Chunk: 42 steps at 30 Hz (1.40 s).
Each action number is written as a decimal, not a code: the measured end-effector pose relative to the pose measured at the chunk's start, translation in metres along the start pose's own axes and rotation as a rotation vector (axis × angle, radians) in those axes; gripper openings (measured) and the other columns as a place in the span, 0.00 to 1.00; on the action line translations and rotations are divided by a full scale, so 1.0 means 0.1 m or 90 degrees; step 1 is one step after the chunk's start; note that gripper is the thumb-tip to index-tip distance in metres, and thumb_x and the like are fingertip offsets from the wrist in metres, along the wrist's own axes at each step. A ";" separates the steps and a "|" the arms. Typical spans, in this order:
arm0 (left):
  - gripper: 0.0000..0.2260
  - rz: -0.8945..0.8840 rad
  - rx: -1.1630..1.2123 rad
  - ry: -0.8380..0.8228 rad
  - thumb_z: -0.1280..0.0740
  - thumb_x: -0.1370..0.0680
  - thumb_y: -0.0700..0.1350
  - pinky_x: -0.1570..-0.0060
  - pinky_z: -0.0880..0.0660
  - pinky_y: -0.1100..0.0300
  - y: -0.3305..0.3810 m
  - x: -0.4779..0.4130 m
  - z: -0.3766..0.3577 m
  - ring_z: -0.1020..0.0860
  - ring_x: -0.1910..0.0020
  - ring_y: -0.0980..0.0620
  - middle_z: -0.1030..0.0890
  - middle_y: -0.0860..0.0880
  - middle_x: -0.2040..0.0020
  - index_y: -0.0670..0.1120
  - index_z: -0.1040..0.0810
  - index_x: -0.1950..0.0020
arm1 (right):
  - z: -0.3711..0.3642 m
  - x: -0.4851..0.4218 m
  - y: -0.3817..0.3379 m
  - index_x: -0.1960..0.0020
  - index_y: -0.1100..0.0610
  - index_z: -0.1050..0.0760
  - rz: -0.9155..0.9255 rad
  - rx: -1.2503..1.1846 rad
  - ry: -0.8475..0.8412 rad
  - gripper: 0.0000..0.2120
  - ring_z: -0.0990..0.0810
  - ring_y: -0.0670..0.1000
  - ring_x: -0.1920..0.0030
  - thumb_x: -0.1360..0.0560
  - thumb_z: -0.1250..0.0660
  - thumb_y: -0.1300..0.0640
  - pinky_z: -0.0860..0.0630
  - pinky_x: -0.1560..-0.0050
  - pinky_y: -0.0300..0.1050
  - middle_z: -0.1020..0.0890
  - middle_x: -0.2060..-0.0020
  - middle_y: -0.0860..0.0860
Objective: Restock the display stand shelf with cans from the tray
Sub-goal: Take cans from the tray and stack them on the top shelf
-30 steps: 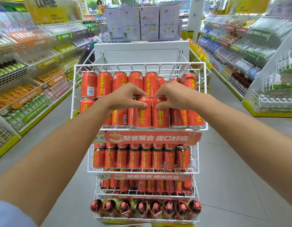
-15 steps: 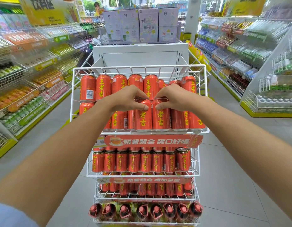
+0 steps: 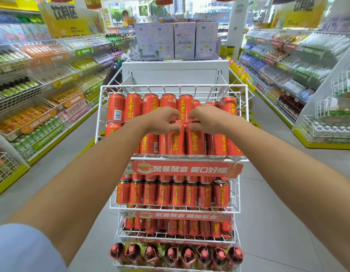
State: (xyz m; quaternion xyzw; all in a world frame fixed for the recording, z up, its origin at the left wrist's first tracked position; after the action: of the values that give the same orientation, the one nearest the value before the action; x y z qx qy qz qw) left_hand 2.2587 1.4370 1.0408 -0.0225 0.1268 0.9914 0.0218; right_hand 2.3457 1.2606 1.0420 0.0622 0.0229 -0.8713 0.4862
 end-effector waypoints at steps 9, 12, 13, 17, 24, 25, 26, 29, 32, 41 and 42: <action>0.27 0.135 -0.167 0.012 0.33 0.20 0.58 0.33 0.28 0.48 -0.44 1.04 0.51 0.25 0.31 0.41 0.24 0.43 0.29 0.44 0.28 0.26 | 0.29 0.27 -0.35 0.41 0.61 0.22 -0.124 0.115 0.015 0.28 0.21 0.63 0.42 0.17 0.43 0.36 0.27 0.50 0.53 0.19 0.44 0.60; 0.26 0.147 -0.176 0.034 0.33 0.20 0.59 0.36 0.26 0.46 -0.59 1.44 0.53 0.24 0.34 0.40 0.22 0.41 0.32 0.43 0.26 0.29 | 0.38 0.44 -0.61 0.39 0.61 0.23 -0.142 0.131 0.010 0.29 0.21 0.63 0.39 0.18 0.43 0.35 0.25 0.46 0.55 0.19 0.42 0.60; 0.27 0.145 -0.179 0.035 0.34 0.20 0.59 0.36 0.26 0.45 -0.60 1.56 0.51 0.24 0.35 0.40 0.22 0.41 0.33 0.42 0.26 0.29 | 0.40 0.48 -0.72 0.38 0.61 0.23 -0.146 0.127 0.008 0.30 0.22 0.63 0.39 0.18 0.43 0.35 0.24 0.42 0.56 0.20 0.41 0.61; 0.28 0.100 -0.178 0.020 0.32 0.21 0.59 0.37 0.27 0.48 -0.60 1.93 0.35 0.25 0.35 0.40 0.23 0.41 0.33 0.41 0.27 0.29 | 0.41 0.58 -1.35 0.30 0.58 0.26 -0.139 0.107 -0.018 0.32 0.26 0.63 0.32 0.19 0.43 0.34 0.26 0.33 0.62 0.23 0.34 0.60; 0.25 0.097 -0.176 -0.011 0.34 0.22 0.61 0.43 0.24 0.45 -0.92 2.70 0.05 0.23 0.40 0.40 0.21 0.42 0.40 0.45 0.25 0.32 | -0.03 0.56 -2.63 0.30 0.56 0.27 -0.051 0.043 -0.025 0.30 0.25 0.62 0.34 0.19 0.41 0.34 0.24 0.39 0.60 0.22 0.35 0.58; 0.26 0.109 -0.163 -0.017 0.34 0.21 0.60 0.42 0.25 0.45 -0.99 2.80 -0.01 0.23 0.38 0.40 0.21 0.42 0.39 0.44 0.26 0.30 | -0.11 0.56 -2.76 0.30 0.56 0.27 -0.043 0.027 -0.027 0.29 0.25 0.62 0.34 0.19 0.41 0.35 0.24 0.39 0.60 0.22 0.35 0.58; 0.26 0.129 -0.146 -0.023 0.34 0.20 0.60 0.39 0.26 0.45 -1.05 2.89 -0.08 0.24 0.36 0.40 0.21 0.42 0.36 0.44 0.27 0.29 | -0.20 0.55 -2.86 0.29 0.56 0.27 -0.035 0.016 -0.030 0.29 0.25 0.62 0.34 0.19 0.41 0.35 0.24 0.38 0.60 0.22 0.34 0.58; 0.27 0.179 -0.091 -0.066 0.34 0.19 0.57 0.33 0.30 0.49 -1.21 3.10 -0.37 0.27 0.30 0.42 0.25 0.42 0.29 0.43 0.29 0.25 | -0.52 0.58 -3.04 0.27 0.55 0.27 -0.022 0.006 -0.047 0.28 0.26 0.63 0.32 0.18 0.41 0.38 0.24 0.38 0.60 0.23 0.32 0.57; 0.28 0.197 -0.038 -0.116 0.34 0.19 0.56 0.31 0.33 0.52 -1.30 3.13 -0.79 0.30 0.26 0.43 0.28 0.43 0.25 0.43 0.32 0.23 | -0.93 0.65 -3.04 0.25 0.55 0.29 -0.030 -0.008 -0.113 0.30 0.27 0.63 0.31 0.18 0.43 0.36 0.25 0.37 0.62 0.25 0.31 0.58; 0.21 0.191 0.057 -0.287 0.32 0.20 0.53 0.43 0.27 0.53 -1.40 3.02 -2.87 0.23 0.39 0.40 0.20 0.40 0.38 0.42 0.25 0.33 | -3.08 1.21 -2.79 0.32 0.58 0.23 -0.080 -0.095 -0.304 0.29 0.22 0.63 0.37 0.19 0.41 0.35 0.24 0.42 0.57 0.20 0.38 0.59; 0.19 0.193 0.077 -0.308 0.31 0.21 0.53 0.45 0.25 0.52 -1.42 3.05 -3.17 0.21 0.42 0.40 0.19 0.41 0.42 0.43 0.24 0.35 | -3.37 1.32 -2.77 0.33 0.58 0.24 -0.084 -0.103 -0.331 0.29 0.22 0.63 0.37 0.19 0.42 0.35 0.24 0.42 0.57 0.20 0.38 0.59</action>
State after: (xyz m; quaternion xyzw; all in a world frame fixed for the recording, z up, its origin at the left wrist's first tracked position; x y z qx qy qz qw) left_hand 1.9736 1.5057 0.6832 0.2351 0.1789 0.9506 -0.0954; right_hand 2.0703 1.3289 0.6849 -0.2043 -0.0289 -0.8832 0.4212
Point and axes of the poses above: each hand's wrist, its own x-axis away from the middle knuckle, its own z-axis out of the back of the hand, y = z × x, the point moved 1 cm from there along -x, towards the middle knuckle
